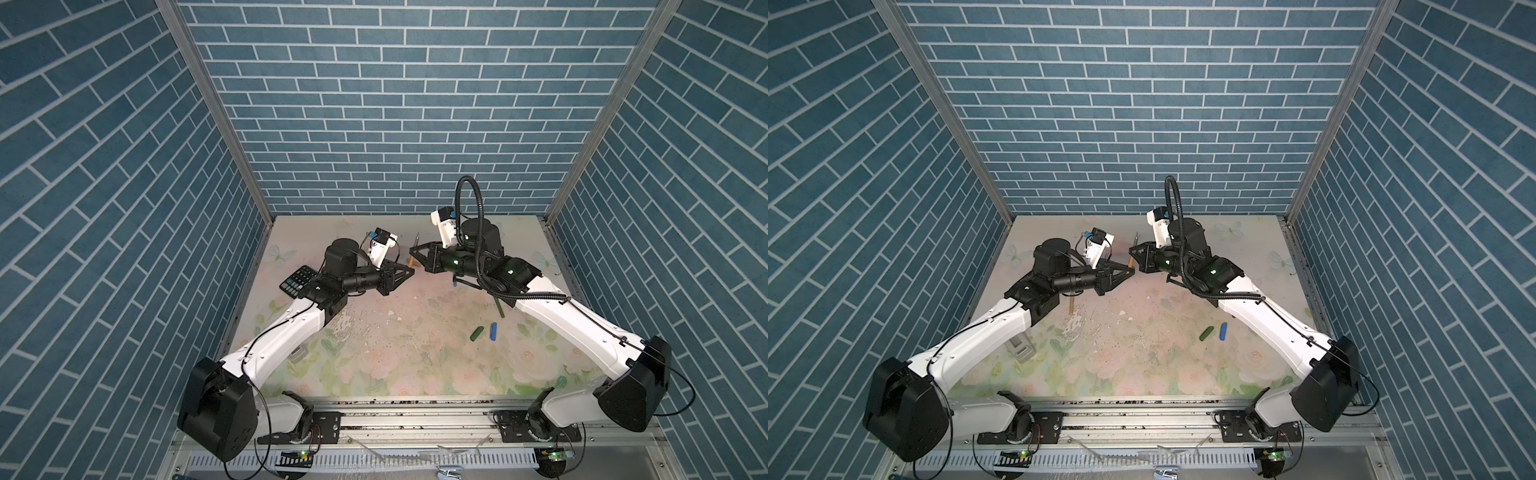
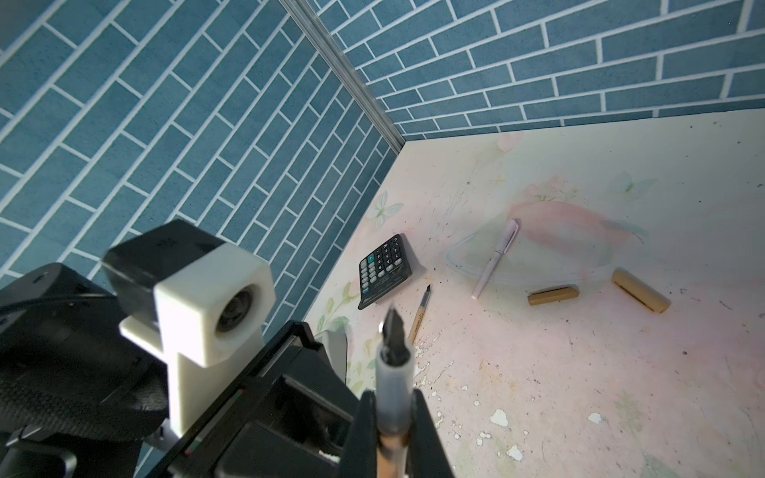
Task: Insert the pens into the pen caps
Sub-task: 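Swing the right gripper away from the pen toward the tan caps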
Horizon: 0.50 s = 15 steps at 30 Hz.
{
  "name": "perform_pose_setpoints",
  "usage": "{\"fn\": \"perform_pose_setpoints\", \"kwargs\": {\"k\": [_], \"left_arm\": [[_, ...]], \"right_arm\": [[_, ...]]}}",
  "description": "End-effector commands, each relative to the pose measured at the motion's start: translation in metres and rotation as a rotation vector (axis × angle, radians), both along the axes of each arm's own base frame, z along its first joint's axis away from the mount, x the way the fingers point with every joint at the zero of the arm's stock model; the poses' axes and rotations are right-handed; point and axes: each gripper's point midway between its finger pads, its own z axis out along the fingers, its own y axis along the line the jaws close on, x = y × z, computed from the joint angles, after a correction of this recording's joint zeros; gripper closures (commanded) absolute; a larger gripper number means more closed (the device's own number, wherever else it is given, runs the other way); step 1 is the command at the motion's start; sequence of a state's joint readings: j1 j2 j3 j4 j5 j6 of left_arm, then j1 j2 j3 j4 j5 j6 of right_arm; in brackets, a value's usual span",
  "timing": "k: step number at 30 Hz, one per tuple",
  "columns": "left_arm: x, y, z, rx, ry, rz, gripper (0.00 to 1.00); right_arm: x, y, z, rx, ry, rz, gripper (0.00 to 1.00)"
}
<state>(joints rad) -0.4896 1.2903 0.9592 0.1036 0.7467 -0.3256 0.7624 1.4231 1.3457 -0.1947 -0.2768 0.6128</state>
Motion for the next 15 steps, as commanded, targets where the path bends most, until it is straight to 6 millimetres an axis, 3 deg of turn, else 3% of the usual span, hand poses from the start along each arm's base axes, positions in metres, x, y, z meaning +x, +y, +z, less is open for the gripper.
{"fn": "perform_pose_setpoints", "kwargs": {"k": [1,6,8,11,15], "left_arm": [[0.0,-0.002,0.003,-0.004,-0.014,-0.011,0.82],[-0.001,-0.001,0.005,-0.009,-0.025,-0.006,0.97],[-0.001,0.0,0.007,-0.009,-0.03,0.001,1.0],[0.01,0.012,0.004,0.035,-0.044,0.105,1.0],[0.042,0.061,-0.006,0.154,-0.036,0.422,1.0]], "right_arm": [[-0.004,-0.002,0.015,0.033,-0.031,-0.005,1.0],[-0.004,0.003,0.013,0.04,-0.009,0.01,0.98],[-0.003,0.004,0.011,0.042,0.0,0.011,0.88],[0.003,-0.001,0.011,0.032,-0.001,-0.033,0.63],[0.032,-0.031,-0.014,-0.089,0.038,-0.268,0.5]]}}
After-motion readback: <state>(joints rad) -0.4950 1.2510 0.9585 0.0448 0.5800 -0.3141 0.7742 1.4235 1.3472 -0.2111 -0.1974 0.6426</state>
